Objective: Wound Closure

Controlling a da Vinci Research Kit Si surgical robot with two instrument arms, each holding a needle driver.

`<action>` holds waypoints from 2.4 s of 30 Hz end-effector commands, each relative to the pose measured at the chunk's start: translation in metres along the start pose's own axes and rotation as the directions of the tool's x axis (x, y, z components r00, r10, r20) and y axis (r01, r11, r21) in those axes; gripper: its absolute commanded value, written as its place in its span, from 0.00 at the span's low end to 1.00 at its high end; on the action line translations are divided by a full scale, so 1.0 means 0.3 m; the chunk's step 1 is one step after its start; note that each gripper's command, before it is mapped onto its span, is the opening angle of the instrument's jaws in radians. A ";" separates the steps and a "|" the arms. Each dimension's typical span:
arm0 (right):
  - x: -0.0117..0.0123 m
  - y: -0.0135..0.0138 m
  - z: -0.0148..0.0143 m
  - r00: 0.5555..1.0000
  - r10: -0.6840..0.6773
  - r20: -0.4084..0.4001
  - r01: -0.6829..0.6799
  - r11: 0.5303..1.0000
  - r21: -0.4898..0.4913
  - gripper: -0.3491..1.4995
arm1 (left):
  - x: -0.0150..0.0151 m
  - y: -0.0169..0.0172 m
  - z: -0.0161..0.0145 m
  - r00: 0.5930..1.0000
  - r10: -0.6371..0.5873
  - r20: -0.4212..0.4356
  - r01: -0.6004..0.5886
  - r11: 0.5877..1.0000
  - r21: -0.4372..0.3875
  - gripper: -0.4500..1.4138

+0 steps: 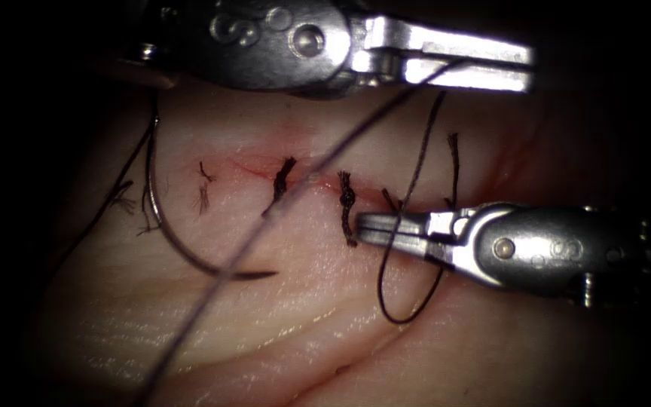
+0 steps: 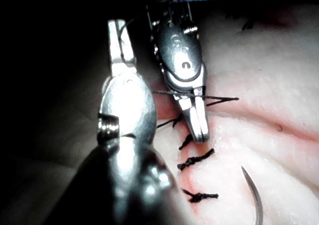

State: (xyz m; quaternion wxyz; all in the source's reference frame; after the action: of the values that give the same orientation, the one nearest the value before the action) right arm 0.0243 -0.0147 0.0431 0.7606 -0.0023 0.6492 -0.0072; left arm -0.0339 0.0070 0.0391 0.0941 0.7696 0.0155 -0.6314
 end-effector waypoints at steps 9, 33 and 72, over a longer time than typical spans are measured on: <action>0.0046 -0.0019 0.0093 0.989 0.035 -0.145 -0.036 0.999 -0.002 0.00 | -0.007 -0.003 -0.001 0.998 0.010 -0.066 -0.009 1.000 0.003 0.00; 0.0109 0.0093 -0.0200 0.870 0.234 -0.434 -0.280 0.959 -0.044 0.00 | -0.039 0.014 -0.021 0.996 0.065 0.068 -0.066 0.998 0.014 0.00; -0.0058 0.0207 -0.0229 0.575 0.817 0.054 -0.688 0.518 -0.509 0.59 | -0.026 0.044 0.013 0.955 -0.010 0.297 0.036 0.996 -0.083 0.00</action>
State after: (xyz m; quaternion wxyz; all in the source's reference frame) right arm 0.0165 -0.0088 0.0432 0.7521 0.1105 0.4447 0.4737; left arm -0.0368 -0.0060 0.0474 0.1226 0.6587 0.0385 -0.7413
